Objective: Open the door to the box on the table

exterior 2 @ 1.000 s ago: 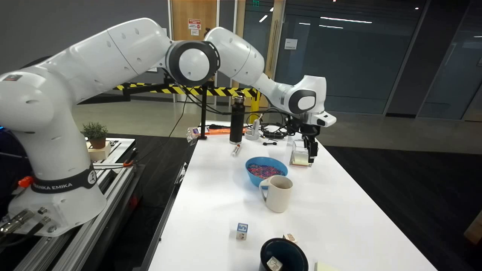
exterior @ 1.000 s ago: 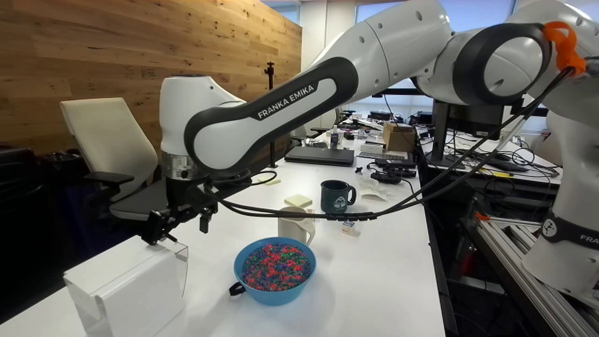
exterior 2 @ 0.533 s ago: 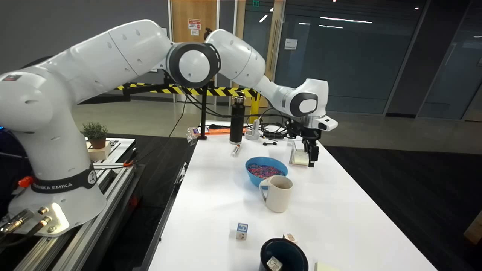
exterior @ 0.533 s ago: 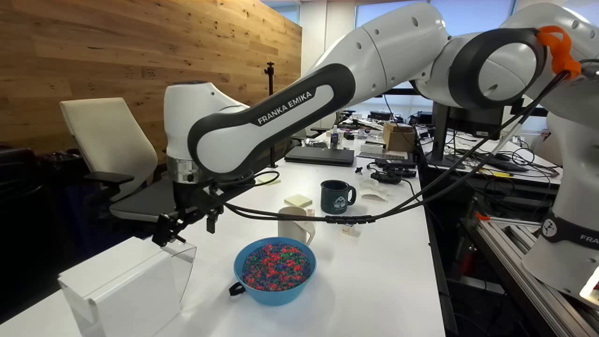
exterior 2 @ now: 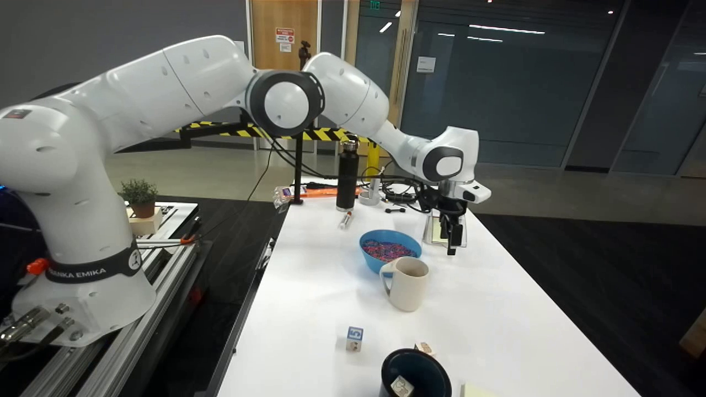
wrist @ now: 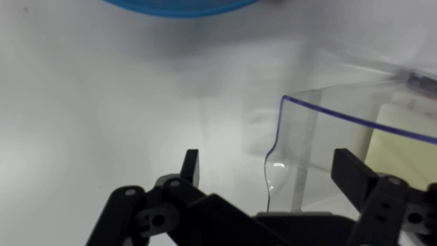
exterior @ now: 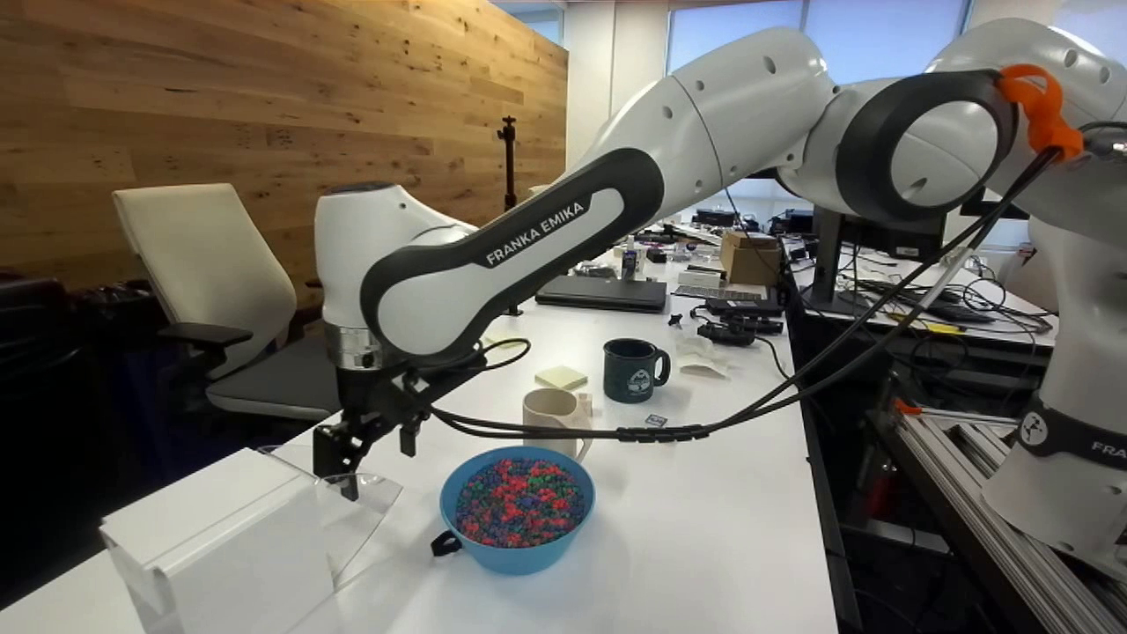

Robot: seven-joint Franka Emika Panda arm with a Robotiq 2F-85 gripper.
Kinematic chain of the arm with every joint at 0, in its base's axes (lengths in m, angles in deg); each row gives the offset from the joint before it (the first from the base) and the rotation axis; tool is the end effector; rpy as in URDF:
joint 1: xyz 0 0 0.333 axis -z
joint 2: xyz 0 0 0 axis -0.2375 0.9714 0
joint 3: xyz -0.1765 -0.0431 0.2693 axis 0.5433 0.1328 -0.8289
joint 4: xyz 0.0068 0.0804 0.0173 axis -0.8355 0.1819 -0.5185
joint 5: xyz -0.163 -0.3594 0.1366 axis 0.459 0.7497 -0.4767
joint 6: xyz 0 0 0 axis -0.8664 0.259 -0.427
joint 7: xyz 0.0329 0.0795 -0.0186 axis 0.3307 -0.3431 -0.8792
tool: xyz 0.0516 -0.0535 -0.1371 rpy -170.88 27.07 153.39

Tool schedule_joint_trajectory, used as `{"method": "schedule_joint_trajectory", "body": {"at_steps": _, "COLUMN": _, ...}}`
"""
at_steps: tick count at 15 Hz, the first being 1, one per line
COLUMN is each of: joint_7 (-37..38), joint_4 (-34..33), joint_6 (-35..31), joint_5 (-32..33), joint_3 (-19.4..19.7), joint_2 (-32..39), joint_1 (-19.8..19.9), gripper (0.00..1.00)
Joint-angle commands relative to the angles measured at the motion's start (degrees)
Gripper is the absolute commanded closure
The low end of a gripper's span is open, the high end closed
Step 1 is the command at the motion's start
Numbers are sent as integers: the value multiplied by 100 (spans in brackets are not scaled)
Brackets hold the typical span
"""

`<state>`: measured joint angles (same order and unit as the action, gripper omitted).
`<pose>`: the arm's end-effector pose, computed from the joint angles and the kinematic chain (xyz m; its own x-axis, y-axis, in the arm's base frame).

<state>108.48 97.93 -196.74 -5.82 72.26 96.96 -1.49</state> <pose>0.8104 0.1760 0.1369 0.9643 -0.2287 0.1333 -0.2343 -0.9718 0.0274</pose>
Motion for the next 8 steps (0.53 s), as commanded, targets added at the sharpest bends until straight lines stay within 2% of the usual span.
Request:
{"method": "schedule_joint_trajectory", "body": {"at_steps": 1, "joint_7": -57, "joint_4": -323, "joint_6": 130, "joint_5": 68, "joint_3": -5, "joint_2": 181, "joint_1": 20, "gripper": 0}}
{"method": "schedule_joint_trajectory", "body": {"at_steps": 8, "joint_7": -34, "joint_4": -284, "joint_6": 109, "joint_5": 92, "joint_3": 28, "joint_2": 139, "joint_1": 7, "gripper": 0}}
